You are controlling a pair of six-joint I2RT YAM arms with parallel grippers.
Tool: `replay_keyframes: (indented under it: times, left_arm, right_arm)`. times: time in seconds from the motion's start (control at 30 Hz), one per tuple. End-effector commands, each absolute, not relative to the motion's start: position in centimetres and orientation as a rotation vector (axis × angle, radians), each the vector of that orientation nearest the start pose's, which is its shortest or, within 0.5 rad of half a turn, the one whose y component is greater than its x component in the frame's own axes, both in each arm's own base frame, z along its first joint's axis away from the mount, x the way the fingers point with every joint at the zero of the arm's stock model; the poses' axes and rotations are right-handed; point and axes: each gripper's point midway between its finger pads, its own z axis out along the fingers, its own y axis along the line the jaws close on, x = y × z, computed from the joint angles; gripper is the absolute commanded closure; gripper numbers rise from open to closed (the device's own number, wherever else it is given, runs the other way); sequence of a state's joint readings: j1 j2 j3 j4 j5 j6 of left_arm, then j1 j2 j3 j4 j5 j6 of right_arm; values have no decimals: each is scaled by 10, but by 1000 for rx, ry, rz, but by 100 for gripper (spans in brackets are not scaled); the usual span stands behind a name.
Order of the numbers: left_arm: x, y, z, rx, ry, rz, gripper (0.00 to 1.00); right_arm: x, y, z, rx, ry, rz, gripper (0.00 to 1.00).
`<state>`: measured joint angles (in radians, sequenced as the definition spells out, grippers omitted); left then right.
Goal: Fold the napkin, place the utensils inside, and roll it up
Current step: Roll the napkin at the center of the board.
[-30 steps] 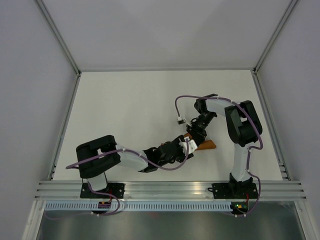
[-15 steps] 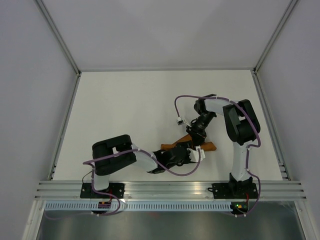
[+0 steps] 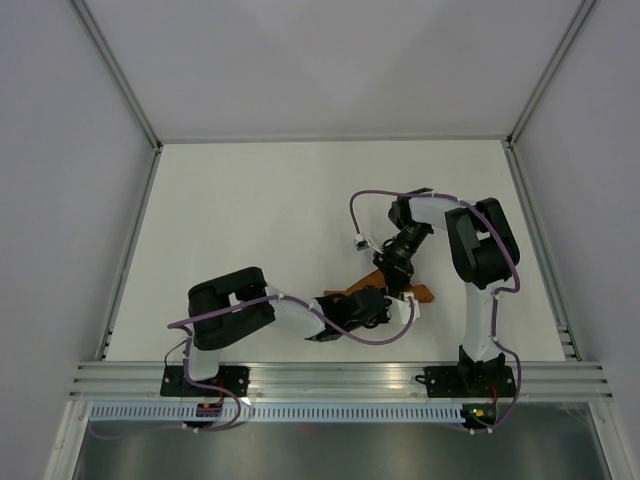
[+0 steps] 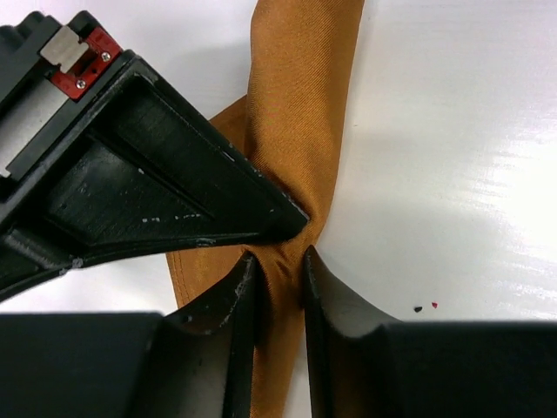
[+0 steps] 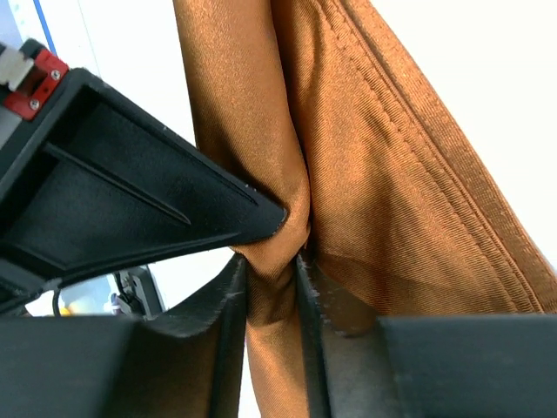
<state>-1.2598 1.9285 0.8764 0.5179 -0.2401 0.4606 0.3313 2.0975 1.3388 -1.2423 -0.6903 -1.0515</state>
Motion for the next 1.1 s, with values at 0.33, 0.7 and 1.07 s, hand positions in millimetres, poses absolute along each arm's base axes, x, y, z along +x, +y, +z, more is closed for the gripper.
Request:
replay_keyframes:
  times: [0.33, 0.7, 1.07]
  left_arm:
    - [166, -421, -19, 1644, 1802, -610, 98]
    - [173, -413, -23, 1527, 2078, -818, 98]
    - [169, -403, -41, 1385, 2486, -1036, 98]
  right_arm:
    - [307, 149, 52, -1542, 2308, 928, 49]
    - [341, 80, 115, -1135, 2257, 854, 48]
    - [285, 66, 132, -1242, 2042, 607, 45]
